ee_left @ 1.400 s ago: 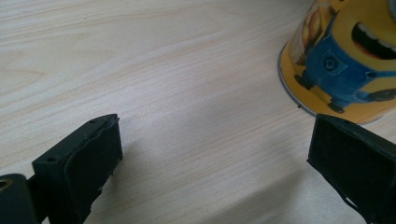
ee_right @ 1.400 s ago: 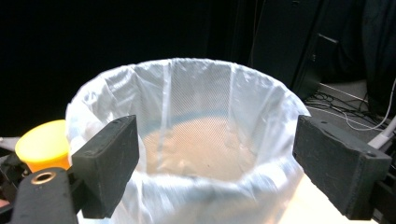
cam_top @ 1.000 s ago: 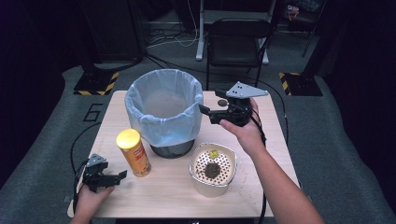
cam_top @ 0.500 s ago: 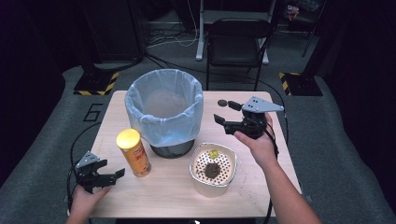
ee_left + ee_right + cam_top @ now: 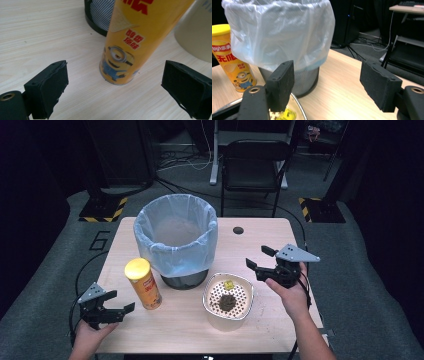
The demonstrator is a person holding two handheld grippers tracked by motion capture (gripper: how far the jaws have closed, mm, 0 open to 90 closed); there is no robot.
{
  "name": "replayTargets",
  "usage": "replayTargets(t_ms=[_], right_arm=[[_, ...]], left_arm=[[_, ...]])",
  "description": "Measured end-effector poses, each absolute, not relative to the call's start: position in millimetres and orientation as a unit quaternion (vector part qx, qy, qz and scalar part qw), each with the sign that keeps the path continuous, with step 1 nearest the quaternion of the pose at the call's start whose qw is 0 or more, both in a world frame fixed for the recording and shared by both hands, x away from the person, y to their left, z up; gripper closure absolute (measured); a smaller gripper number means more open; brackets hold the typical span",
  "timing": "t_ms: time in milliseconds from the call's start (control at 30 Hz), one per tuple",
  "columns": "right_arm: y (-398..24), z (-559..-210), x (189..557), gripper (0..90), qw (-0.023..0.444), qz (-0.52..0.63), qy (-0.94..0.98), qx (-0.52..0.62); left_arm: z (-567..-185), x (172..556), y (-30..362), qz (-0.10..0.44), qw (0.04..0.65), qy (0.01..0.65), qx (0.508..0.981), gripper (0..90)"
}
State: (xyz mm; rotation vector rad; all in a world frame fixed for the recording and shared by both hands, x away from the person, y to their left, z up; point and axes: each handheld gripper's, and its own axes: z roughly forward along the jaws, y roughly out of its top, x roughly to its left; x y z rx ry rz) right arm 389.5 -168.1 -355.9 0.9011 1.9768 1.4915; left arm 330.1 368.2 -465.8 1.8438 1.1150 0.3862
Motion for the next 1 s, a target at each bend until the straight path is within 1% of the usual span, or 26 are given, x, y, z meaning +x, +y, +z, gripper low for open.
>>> replayTargets(t_ms=[67,233,367,467,567,700,867,1000], right_arm=[[-172.2,-360.5,386.3,27.4,0.251,0.545,0.724,0.339],[-181.4,-373.8,377.9,27.5,0.271,0.530,0.723,0.352],[-185.8,-384.1,371.3,27.4,0.274,0.519,0.726,0.359],[-188.6,-390.7,368.6,26.4,0.283,0.507,0.729,0.362],[-192.3,-396.4,367.1,26.2,0.282,0.506,0.728,0.366],[-196.9,-404.0,363.6,26.2,0.280,0.508,0.721,0.379],[-203.2,-413.8,361.2,26.2,0.280,0.504,0.718,0.390],[-208.5,-419.7,360.1,26.2,0.276,0.503,0.717,0.397]], left_arm=[[-464.1,329.7,368.9,0.154,0.458,0.443,0.755,6.7],[-461.9,328.5,361.0,0.148,0.465,0.427,0.761,8.1],[-465.6,328.8,349.2,0.141,0.471,0.425,0.760,8.0],[-471.3,335.0,341.7,0.142,0.461,0.420,0.769,8.1],[-475.0,341.7,334.0,0.143,0.451,0.416,0.777,8.2],[-478.9,349.3,327.5,0.155,0.454,0.419,0.771,8.3],[-483.1,354.9,326.9,0.154,0.455,0.419,0.770,9.0],[-485.9,359.2,328.8,0.151,0.463,0.424,0.764,13.7]])
